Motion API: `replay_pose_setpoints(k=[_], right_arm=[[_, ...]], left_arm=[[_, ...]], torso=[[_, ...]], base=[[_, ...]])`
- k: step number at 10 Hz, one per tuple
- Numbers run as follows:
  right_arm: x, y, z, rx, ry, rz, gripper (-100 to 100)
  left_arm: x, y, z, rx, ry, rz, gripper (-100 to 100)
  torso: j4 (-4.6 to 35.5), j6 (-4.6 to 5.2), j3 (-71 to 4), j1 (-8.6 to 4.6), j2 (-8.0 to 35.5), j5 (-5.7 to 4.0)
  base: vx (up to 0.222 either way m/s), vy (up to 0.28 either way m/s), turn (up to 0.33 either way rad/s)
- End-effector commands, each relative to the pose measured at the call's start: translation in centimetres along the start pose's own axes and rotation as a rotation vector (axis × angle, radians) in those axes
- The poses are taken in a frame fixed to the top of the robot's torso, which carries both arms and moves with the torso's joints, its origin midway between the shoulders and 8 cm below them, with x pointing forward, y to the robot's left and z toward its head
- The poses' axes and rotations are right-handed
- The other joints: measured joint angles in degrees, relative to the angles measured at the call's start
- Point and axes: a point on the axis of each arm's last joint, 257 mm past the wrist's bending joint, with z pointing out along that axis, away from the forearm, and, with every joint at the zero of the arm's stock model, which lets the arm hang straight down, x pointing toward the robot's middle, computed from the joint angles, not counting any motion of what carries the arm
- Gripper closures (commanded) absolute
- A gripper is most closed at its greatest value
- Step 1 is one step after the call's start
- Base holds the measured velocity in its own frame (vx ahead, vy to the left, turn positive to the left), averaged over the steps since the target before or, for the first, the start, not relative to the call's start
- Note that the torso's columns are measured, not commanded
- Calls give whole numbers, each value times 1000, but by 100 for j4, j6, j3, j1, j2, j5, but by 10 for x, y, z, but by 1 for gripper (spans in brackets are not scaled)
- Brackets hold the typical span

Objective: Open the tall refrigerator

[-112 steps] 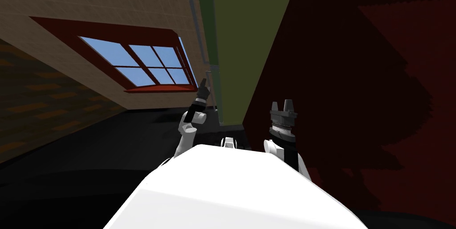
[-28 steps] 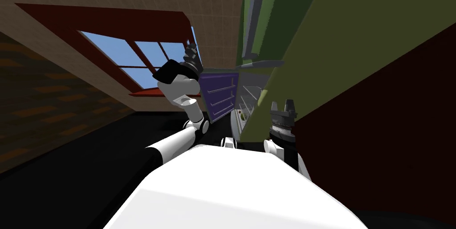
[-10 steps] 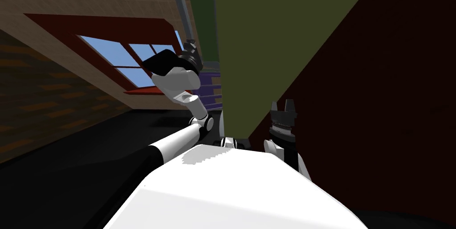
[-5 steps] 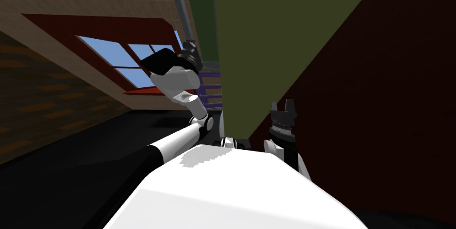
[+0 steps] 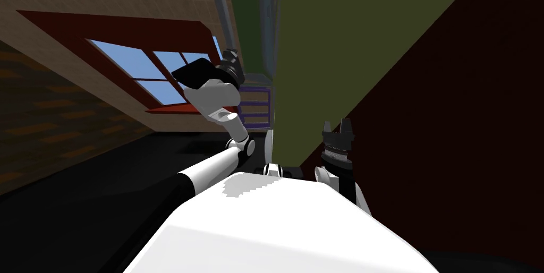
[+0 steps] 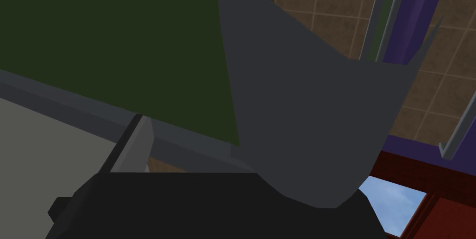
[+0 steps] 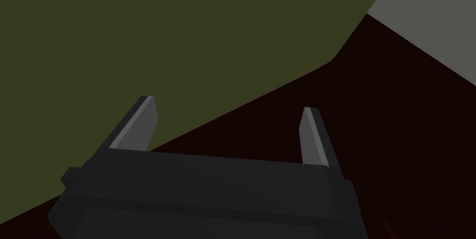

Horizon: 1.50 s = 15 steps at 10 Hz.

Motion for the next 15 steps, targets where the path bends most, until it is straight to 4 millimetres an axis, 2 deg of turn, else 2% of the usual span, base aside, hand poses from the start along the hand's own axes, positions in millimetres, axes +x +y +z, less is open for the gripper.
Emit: replay_pose_setpoints(k=[1, 3, 4, 9, 10, 11, 12, 14, 15], right_arm=[[0, 0, 0, 0, 0, 0, 0], [0, 0, 0, 0, 0, 0, 0], [0, 0, 0, 0, 0, 0, 0], [0, 0, 0, 0, 0, 0, 0], [0, 0, 0, 0, 0, 0, 0], [0, 0, 0, 0, 0, 0, 0], [0, 0, 0, 0, 0, 0, 0], [0, 0, 0, 0, 0, 0, 0], [0, 0, 0, 0, 0, 0, 0]], left_arm=[[10, -6, 2, 15, 28, -19, 100], [30, -9, 5, 17, 82, -47, 100], [30, -9, 5, 17, 82, -47, 100], [68, -15, 8, 19, 190, -103, 100], [68, -15, 8, 19, 190, -103, 100], [78, -16, 9, 20, 217, -117, 100], [71, -8, 10, 4, 200, -107, 100], [89, -13, 7, 12, 252, -135, 100], [89, -13, 7, 12, 252, -135, 100]], torso=[[6, -1, -1, 7, 2, -5], [10, 2, -8, -11, -5, -11], [15, 14, -20, -21, -10, -19], [23, 19, -29, -57, -17, -40], [26, 28, -27, -69, -6, -46], [22, 15, 3, -88, 21, -40], [22, 10, 26, -55, 38, -31], [17, 6, 29, -37, 33, -23], [27, 29, -9, -16, 7, -32]], base=[[11, 248, -44], [47, 274, -50], [41, 279, -29], [55, 334, -57], [-9, 263, -54], [-5, 297, -47], [4, 157, -26], [92, 238, -133], [117, 293, -37]])
